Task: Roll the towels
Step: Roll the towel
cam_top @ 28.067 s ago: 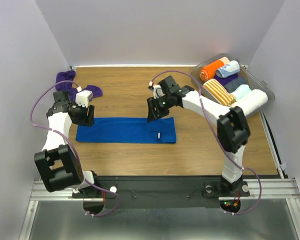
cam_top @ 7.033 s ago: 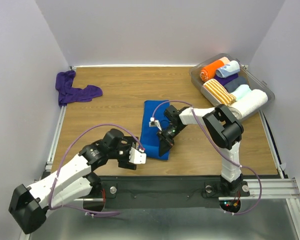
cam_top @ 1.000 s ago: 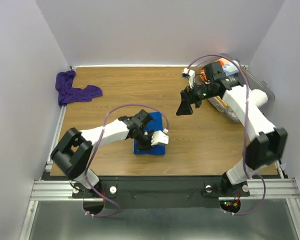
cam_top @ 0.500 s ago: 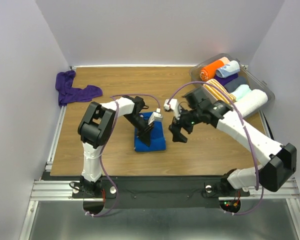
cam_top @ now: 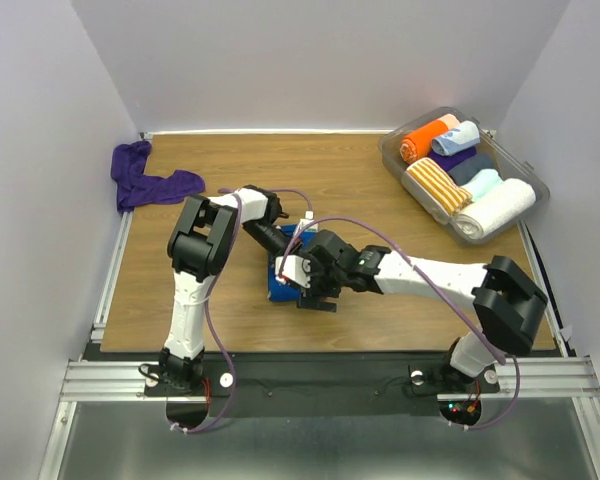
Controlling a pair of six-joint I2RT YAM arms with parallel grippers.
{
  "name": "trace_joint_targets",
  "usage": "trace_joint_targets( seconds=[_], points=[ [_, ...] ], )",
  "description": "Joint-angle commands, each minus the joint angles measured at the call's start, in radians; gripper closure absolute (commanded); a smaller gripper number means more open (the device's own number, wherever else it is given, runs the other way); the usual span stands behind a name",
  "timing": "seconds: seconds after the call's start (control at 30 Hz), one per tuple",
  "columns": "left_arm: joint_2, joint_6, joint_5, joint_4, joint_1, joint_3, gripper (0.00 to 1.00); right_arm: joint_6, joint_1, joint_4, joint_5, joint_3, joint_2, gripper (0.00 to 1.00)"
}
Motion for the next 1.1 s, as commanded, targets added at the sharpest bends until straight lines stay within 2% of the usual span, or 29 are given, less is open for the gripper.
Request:
trace_joint_targets(
  seconds=[0.0, 0.1, 0.17, 0.2, 0.27, 0.3, 0.33, 0.37, 0.4, 0.43, 0.67, 0.8, 0.83, 0.97, 1.07],
  points=[
    [0.048, 0.083, -0.162, 0.066, 0.012, 0.007, 0.82, -0.066, 0.019, 0.15, 0.049, -0.026, 0.028, 0.11],
    [0.05, 0.092, -0.16, 0.059, 0.012, 0.013, 0.8, -0.099, 0.021, 0.197, 0.07, -0.06, 0.066, 0.13],
    [0.049, 0.092, -0.163, 0.057, 0.016, 0.014, 0.79, -0.11, 0.021, 0.216, 0.069, -0.072, 0.083, 0.2],
    [0.045, 0.092, -0.163, 0.057, 0.017, 0.018, 0.78, -0.11, 0.019, 0.214, 0.054, -0.075, 0.097, 0.32],
    [0.039, 0.084, -0.159, 0.057, 0.02, 0.021, 0.75, -0.107, 0.021, 0.213, 0.04, -0.081, 0.109, 0.48],
    [0.031, 0.083, -0.153, 0.056, 0.02, 0.025, 0.73, -0.104, 0.021, 0.213, 0.03, -0.086, 0.123, 0.63],
    [0.027, 0.083, -0.151, 0.051, 0.022, 0.028, 0.71, -0.098, 0.019, 0.213, 0.029, -0.089, 0.129, 0.73],
    [0.019, 0.081, -0.148, 0.046, 0.025, 0.031, 0.69, -0.089, 0.019, 0.21, 0.027, -0.091, 0.131, 0.86],
    [-0.005, 0.081, -0.147, 0.046, 0.028, 0.031, 0.68, -0.08, 0.021, 0.204, 0.021, -0.094, 0.129, 0.96],
    [-0.022, 0.08, -0.145, 0.043, 0.035, 0.031, 0.63, -0.074, 0.019, 0.199, -0.008, -0.1, 0.125, 0.99],
    [-0.235, 0.075, -0.199, 0.029, 0.133, 0.033, 0.46, -0.024, -0.03, 0.012, -0.225, -0.072, 0.141, 0.99],
    [-0.314, 0.087, -0.193, 0.02, 0.196, 0.021, 0.45, 0.022, -0.064, -0.054, -0.316, -0.026, 0.186, 1.0],
    [-0.329, 0.088, -0.19, 0.02, 0.241, 0.016, 0.44, 0.034, -0.07, -0.063, -0.328, -0.014, 0.192, 1.0],
    [-0.444, 0.075, -0.162, 0.095, 0.36, -0.06, 0.39, 0.1, -0.114, -0.18, -0.433, 0.098, 0.256, 0.99],
    [-0.637, 0.023, -0.168, 0.228, 0.42, -0.168, 0.35, 0.132, -0.149, -0.265, -0.534, 0.191, 0.327, 0.99]
  ],
)
